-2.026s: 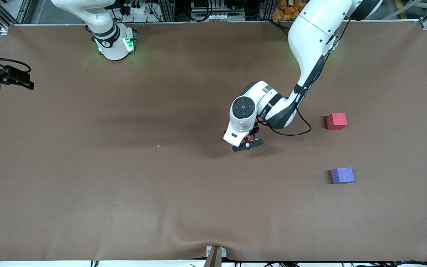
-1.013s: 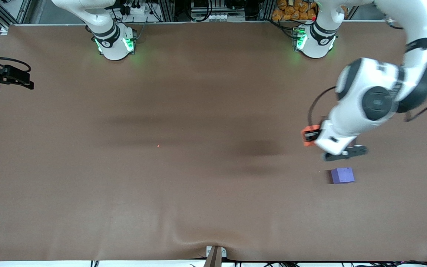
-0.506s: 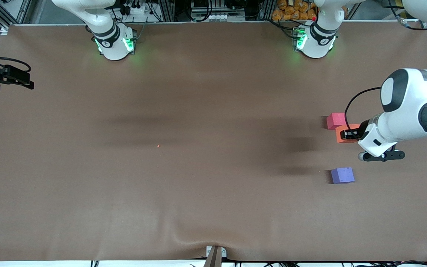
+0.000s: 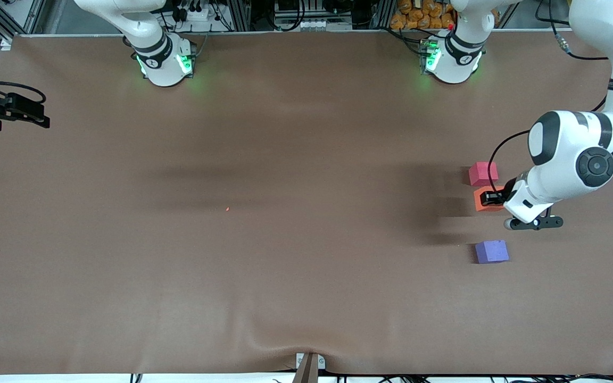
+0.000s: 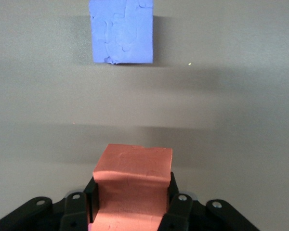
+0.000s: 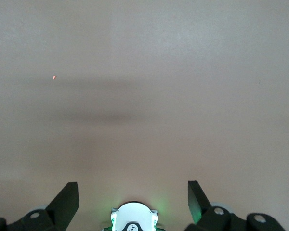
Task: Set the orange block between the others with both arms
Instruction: 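Lower the orange cube between the pink and blue cubes, open left gripper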
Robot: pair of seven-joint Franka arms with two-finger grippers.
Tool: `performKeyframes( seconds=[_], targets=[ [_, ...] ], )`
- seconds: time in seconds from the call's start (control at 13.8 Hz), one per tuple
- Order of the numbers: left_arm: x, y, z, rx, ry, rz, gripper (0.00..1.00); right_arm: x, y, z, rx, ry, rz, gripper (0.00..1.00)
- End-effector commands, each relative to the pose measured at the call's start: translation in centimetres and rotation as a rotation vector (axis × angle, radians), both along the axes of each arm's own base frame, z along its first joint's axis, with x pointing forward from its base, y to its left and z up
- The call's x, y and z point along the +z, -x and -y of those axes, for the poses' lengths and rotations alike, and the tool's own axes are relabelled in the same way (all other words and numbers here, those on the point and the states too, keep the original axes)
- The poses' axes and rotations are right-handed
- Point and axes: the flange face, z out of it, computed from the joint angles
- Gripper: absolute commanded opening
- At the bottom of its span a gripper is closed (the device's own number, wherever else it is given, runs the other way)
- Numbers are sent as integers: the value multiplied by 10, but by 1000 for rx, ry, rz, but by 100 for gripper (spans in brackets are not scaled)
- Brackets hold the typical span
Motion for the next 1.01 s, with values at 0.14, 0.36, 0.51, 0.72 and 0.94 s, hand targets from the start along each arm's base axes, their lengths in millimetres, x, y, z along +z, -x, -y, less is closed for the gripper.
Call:
performKeyframes(
  seconds=[0.14, 0.36, 0.51, 0.72, 0.94],
  targets=[
    [-43, -5, -37, 0, -31, 49, 0, 6, -1, -2, -9, 10, 8, 100],
    [-63, -7, -38, 7, -12, 63, 0, 6, -2, -5, -6, 3, 9, 100],
    [-68, -5, -36, 8, -11, 53, 0, 6, -2, -4, -7, 1, 12, 100],
    [-80, -2, -33, 5, -5, 34, 0, 6, -2, -4, -7, 1, 10, 100],
    [-85, -1, -31, 5, -2, 30, 0, 6, -3, -7, -1, 2, 13, 100]
  ],
)
